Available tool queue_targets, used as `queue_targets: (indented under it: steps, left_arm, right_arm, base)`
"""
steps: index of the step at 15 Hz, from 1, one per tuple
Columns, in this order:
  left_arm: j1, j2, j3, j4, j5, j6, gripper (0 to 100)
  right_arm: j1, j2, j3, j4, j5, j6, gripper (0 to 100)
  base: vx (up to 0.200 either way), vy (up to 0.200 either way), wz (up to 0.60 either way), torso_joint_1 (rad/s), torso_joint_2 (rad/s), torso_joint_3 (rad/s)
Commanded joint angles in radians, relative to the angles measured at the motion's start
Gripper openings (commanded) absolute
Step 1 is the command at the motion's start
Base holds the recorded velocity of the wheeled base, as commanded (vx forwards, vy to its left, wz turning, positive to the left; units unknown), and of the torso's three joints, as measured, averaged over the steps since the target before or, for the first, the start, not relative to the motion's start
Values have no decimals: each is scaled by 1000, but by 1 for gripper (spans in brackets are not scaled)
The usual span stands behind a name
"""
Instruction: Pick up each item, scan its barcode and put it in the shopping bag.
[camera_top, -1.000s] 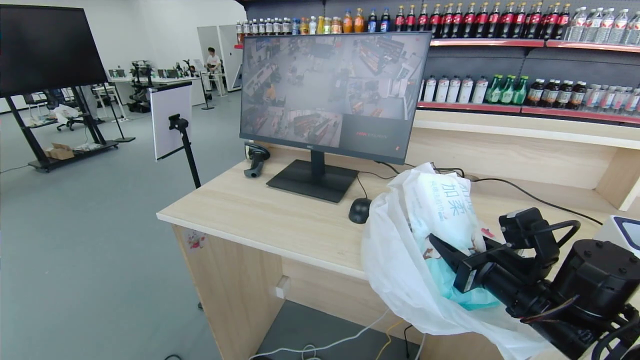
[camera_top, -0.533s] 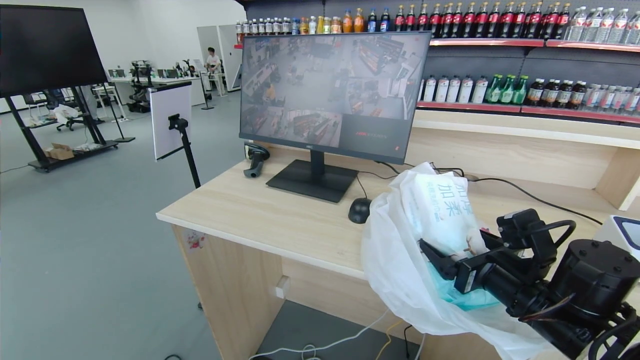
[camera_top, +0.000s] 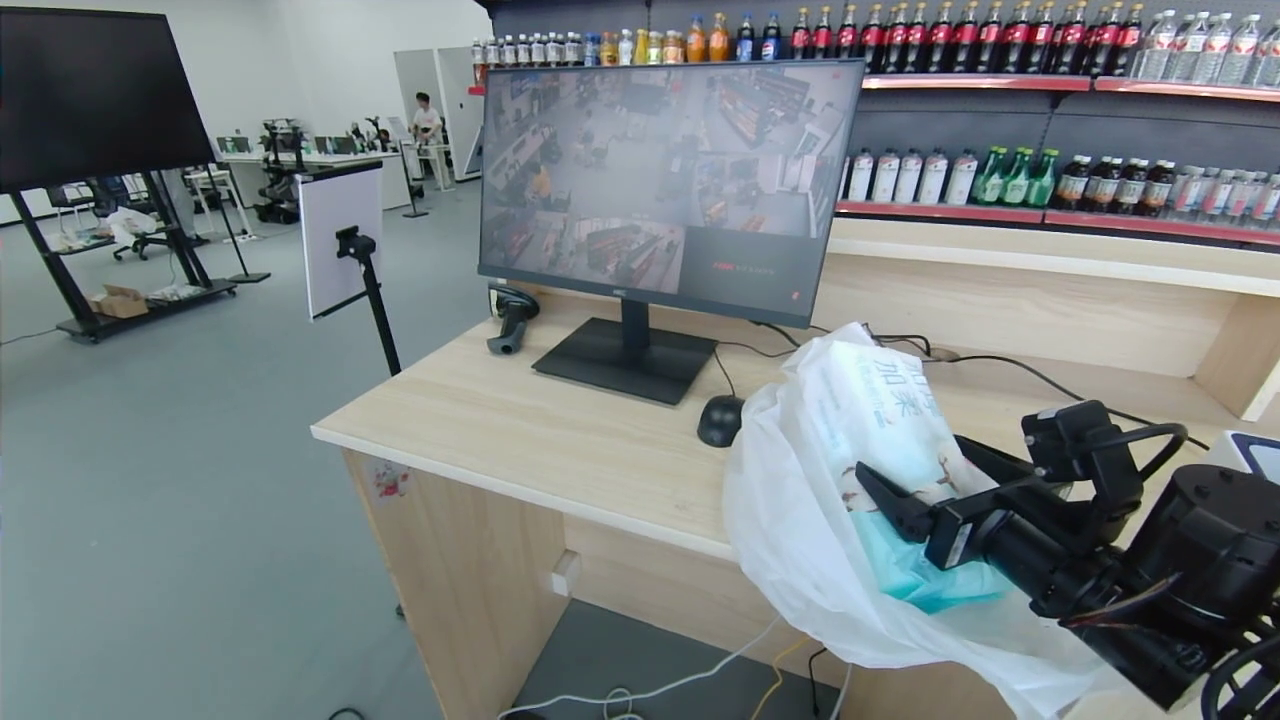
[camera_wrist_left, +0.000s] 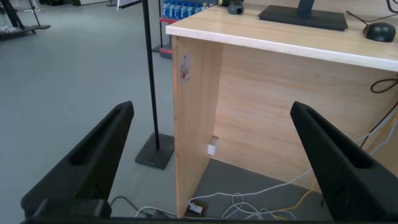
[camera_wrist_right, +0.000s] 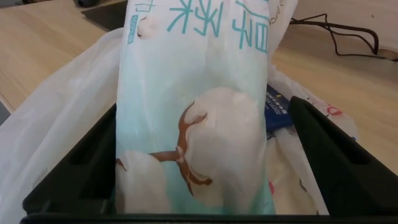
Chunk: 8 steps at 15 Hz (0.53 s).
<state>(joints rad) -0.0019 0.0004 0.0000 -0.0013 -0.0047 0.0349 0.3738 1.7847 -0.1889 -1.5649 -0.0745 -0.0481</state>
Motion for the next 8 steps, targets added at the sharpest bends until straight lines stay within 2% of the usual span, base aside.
queue_targets:
  steps: [1, 8]
  left_arm:
    - [0, 0, 0, 0, 0, 0, 100]
    - [0, 0, 0, 1, 0, 0, 100]
  right_arm:
    - [-3, -39, 5, -6, 1, 1, 100]
    - [-4, -137, 6, -6, 1, 1, 100]
  base:
    - [0, 0, 0, 0, 0, 0]
    - [0, 0, 0, 0, 0, 0]
